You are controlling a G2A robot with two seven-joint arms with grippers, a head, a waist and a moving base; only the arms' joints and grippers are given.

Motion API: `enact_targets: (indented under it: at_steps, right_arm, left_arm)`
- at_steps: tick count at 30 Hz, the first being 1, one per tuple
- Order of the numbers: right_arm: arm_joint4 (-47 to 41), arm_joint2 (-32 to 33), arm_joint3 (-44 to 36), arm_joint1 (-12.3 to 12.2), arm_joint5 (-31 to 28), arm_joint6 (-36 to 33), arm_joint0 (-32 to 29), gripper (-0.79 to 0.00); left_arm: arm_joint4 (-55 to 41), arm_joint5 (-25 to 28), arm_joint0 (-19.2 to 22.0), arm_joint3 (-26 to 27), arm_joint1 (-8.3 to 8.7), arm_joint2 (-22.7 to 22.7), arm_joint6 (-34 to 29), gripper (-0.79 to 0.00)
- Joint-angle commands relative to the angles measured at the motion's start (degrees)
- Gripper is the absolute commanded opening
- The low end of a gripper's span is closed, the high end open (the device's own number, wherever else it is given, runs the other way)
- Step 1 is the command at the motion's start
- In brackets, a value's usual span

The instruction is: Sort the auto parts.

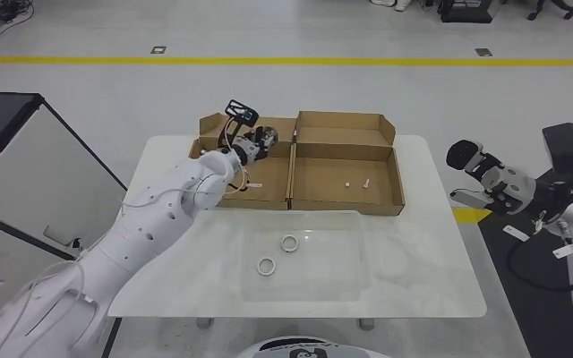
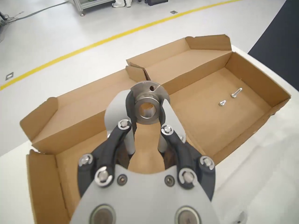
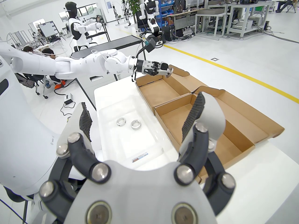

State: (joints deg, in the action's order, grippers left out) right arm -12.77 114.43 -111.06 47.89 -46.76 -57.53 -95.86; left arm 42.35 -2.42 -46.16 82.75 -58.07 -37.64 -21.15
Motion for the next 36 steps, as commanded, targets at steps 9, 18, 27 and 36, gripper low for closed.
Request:
enact_targets:
  at_steps: [9, 18, 27, 36]
  right_arm:
    - [0.00, 0.00, 0.00, 0.00, 0.00, 0.00, 0.00, 0.000]
    - [0.00, 0.00, 0.00, 0.00, 0.00, 0.00, 0.00, 0.000]
    - [0.00, 0.00, 0.00, 0.00, 0.00, 0.00, 0.00, 0.000]
    - [0.00, 0.00, 0.00, 0.00, 0.00, 0.00, 0.00, 0.000]
  left_arm:
    - [2.99, 2.42, 2.80, -6.29, -2.92, 2.76, -5.66, -0.785]
    - [4.94, 4.19, 3.51, -12.37, -4.92, 4.11, -9.01, -0.785]
    - [6.98, 5.29, 3.82, -17.11, -7.21, 5.91, -10.71, -0.785]
    - [9.90, 6.27, 4.09, -19.89, -8.96, 6.79, -12.05, -0.785]
